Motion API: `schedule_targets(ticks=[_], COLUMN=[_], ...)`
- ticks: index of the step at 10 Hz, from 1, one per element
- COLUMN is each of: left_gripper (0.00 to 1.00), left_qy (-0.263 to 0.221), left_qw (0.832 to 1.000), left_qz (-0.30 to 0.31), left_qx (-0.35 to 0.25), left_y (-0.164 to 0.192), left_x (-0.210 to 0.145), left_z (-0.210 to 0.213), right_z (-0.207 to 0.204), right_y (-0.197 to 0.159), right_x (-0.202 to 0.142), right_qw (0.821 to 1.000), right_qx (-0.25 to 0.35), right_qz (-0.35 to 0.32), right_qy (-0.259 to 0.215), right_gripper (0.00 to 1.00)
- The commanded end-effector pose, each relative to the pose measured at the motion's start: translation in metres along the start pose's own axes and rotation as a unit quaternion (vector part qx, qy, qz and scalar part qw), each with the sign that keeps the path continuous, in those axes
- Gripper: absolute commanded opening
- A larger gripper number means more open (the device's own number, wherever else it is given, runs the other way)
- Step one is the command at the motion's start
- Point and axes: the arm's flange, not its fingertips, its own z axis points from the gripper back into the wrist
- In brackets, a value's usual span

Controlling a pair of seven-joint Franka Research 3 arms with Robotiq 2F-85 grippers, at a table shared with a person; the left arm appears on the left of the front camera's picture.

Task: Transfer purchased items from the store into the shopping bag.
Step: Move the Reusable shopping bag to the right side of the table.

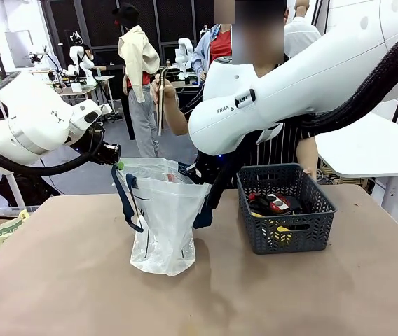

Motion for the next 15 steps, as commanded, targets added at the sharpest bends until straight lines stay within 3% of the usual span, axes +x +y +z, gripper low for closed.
schedule_targets(ticks=[1,15], left_gripper=[0.00,0.00], left_qy=[-0.003,-0.003], left_qw=[1.000,1.000], left_qz=[0.006,0.006], left_qx=[0.000,0.000], left_y=[0.0023,0.0023], left_x=[-0.0027,-0.0027], left_z=[0.0046,0.0046], right_z=[0.0013,0.0013], right_y=[-0.0036,-0.0036], right_x=[-0.0031,-0.0031], right_qw=[1.000,1.000], right_qx=[0.000,0.000], right_qz=[-0.005,-0.005], right_qy=[0.001,0.001], right_gripper=[0.00,0.00])
